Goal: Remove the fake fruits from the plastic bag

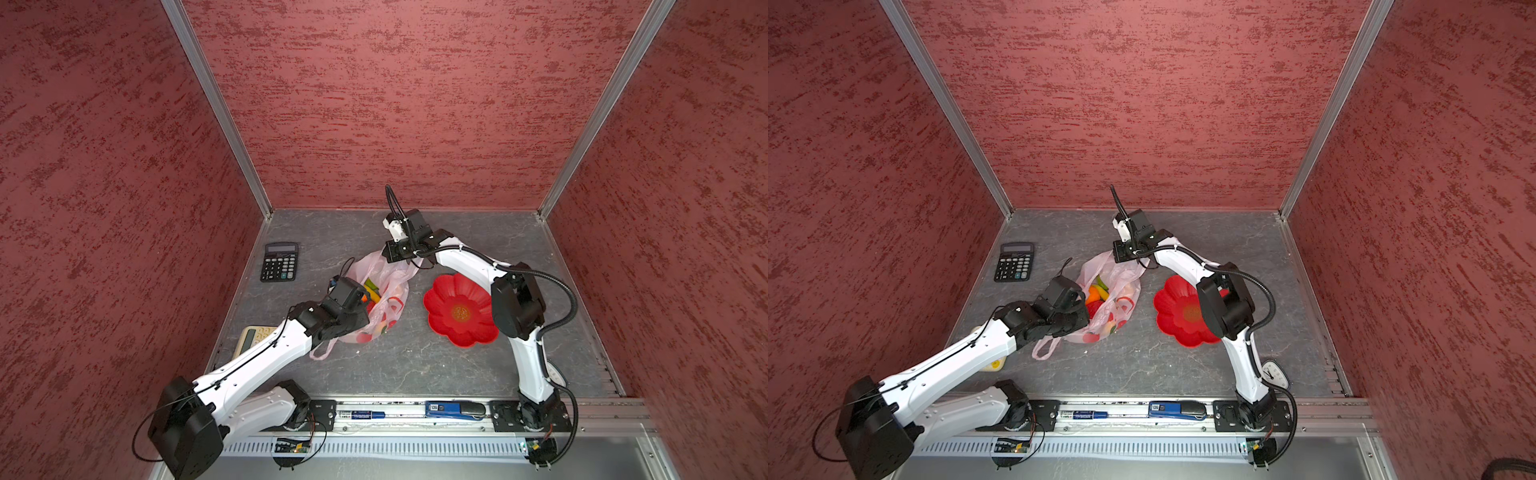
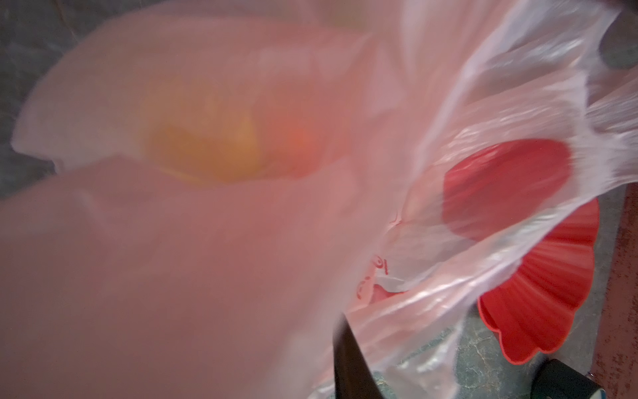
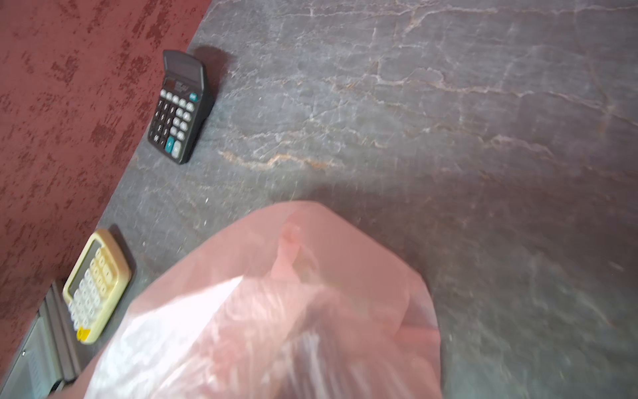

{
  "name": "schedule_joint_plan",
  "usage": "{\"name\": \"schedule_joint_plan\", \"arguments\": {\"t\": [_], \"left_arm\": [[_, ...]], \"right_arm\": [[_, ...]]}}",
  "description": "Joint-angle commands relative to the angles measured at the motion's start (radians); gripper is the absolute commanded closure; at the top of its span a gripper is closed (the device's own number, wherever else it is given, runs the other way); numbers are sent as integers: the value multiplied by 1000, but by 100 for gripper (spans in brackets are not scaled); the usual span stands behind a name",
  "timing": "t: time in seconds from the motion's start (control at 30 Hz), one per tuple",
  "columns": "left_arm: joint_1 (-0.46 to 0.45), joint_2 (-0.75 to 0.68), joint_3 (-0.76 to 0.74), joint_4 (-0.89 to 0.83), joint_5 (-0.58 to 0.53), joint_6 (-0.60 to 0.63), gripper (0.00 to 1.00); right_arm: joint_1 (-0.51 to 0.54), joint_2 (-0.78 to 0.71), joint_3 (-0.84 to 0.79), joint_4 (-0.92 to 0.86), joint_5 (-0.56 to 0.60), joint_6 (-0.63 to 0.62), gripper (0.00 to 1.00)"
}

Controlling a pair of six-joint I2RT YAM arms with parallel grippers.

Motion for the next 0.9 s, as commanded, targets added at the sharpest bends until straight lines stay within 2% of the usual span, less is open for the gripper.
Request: {"name": "schedule_joint_plan", "arguments": {"t": [0.0,0.3,0.53,0.73,0.87], "left_arm": [[26,-26,60,-69,-14,47,76],[130,42,88,-10,54,148,75],[243,123,63,60,48,188,80],[321,170,81,84,64,228,80],[363,220,94,102,85,244,80]], "right_arm": [[48,-145,-63,-2,9,-37,93],[156,-249,-224,50,11,21,91],[167,-231,-331,60,6,31,92],[165,-298,-455,-11,57,-2,93],[162,-329,-527,-8,45,-6,93]]}}
